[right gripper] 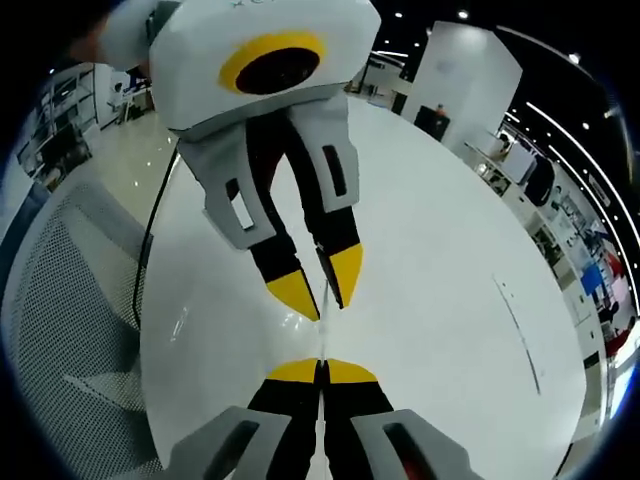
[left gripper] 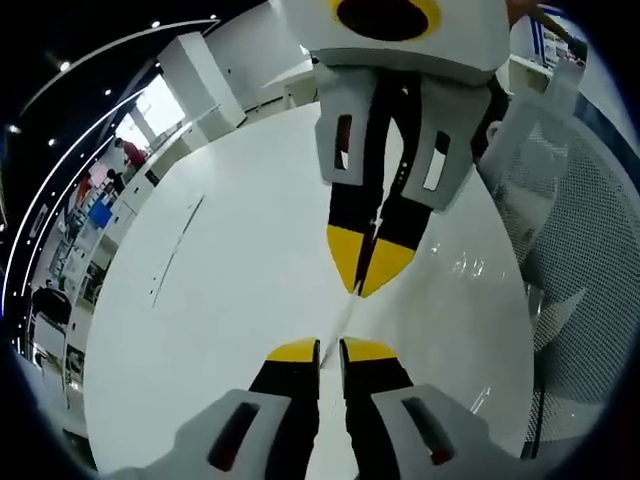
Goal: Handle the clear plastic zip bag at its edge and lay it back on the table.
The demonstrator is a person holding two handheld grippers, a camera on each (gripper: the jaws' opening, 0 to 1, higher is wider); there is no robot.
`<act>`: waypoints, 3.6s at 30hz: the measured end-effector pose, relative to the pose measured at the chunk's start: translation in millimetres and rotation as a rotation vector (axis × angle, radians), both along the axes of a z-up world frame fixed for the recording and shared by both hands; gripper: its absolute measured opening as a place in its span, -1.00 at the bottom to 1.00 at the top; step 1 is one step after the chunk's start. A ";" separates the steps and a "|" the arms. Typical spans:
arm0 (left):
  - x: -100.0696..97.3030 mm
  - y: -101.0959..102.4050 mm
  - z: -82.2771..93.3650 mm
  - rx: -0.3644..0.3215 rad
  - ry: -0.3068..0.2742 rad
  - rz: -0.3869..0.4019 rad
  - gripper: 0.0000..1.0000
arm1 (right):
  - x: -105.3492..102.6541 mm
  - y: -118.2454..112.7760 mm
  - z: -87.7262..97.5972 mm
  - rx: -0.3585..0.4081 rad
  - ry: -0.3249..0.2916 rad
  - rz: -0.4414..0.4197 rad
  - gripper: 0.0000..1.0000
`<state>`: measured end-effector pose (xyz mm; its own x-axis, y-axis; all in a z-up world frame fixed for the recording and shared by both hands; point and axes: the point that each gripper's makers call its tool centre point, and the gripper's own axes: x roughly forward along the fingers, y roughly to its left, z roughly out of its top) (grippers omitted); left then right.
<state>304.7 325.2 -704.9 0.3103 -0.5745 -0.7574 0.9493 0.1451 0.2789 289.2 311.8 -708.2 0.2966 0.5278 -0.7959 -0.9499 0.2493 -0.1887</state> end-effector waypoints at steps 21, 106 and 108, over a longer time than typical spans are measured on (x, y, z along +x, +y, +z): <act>-9.7 3.2 -5.3 0.029 0.006 -0.040 -1.00 | 4.0 16.1 10.2 0.123 -0.016 -0.003 -0.85; -3.5 16.2 -4.6 0.033 0.021 0.030 -1.00 | 6.3 13.6 3.8 0.025 -0.028 0.059 -1.00; -3.7 16.5 -4.4 0.033 0.025 0.032 -1.00 | 6.3 12.2 4.2 0.024 -0.028 0.058 -1.00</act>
